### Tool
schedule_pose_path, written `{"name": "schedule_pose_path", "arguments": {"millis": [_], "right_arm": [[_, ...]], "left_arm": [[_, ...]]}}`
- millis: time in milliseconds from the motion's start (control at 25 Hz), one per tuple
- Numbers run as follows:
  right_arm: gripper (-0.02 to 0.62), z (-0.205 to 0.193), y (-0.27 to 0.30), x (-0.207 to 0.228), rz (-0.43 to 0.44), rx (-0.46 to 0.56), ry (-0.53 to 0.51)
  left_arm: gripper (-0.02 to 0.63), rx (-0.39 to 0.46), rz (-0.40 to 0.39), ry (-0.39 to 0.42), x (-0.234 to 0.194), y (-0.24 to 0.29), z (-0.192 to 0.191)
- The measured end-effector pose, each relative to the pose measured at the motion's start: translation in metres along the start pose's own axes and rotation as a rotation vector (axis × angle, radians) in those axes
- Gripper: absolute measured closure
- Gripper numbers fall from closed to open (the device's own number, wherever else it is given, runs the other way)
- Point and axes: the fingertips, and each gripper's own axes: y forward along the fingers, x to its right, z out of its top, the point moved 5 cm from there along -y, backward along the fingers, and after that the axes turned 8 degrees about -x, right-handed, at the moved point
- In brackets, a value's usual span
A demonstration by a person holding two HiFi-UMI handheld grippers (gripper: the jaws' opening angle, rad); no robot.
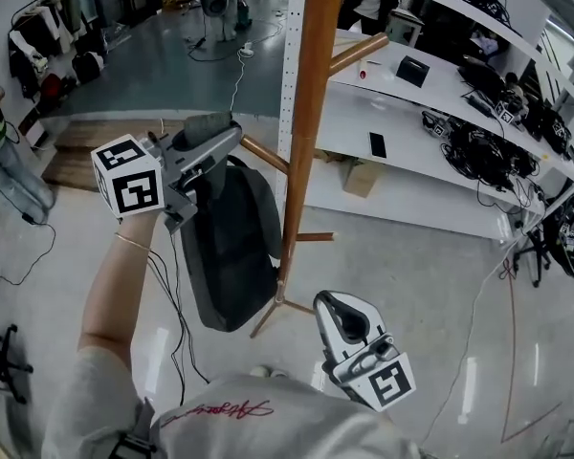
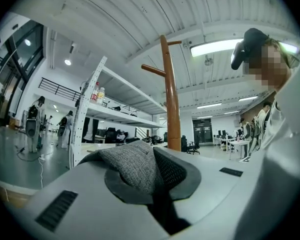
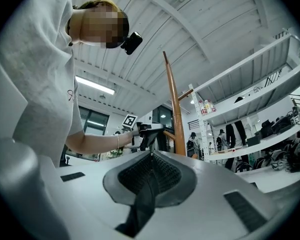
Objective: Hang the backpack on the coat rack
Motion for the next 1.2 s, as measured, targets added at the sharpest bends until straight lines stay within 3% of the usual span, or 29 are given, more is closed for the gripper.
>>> {"name": "schedule_pose_path", "arguments": {"millis": [560, 1000, 1200], "right_arm": [[0.572, -0.003, -0.018, 0.012, -0.057, 0.0, 0.02], [0.572, -0.005, -0.026, 0.01, -0.063, 0.006, 0.03], [0.572, -0.006, -0.028, 0.006, -0.057, 0.002, 0.039]], "left_arm": [[0.563, -0.059, -0.151, 0.038, 0.026, 0.024, 0.023], [0.563, -0.112, -0.208, 0.043, 0.04, 0.038, 0.008], [0.563, -0.179, -0.267, 0.071, 0.056, 0.044, -0.003]]}}
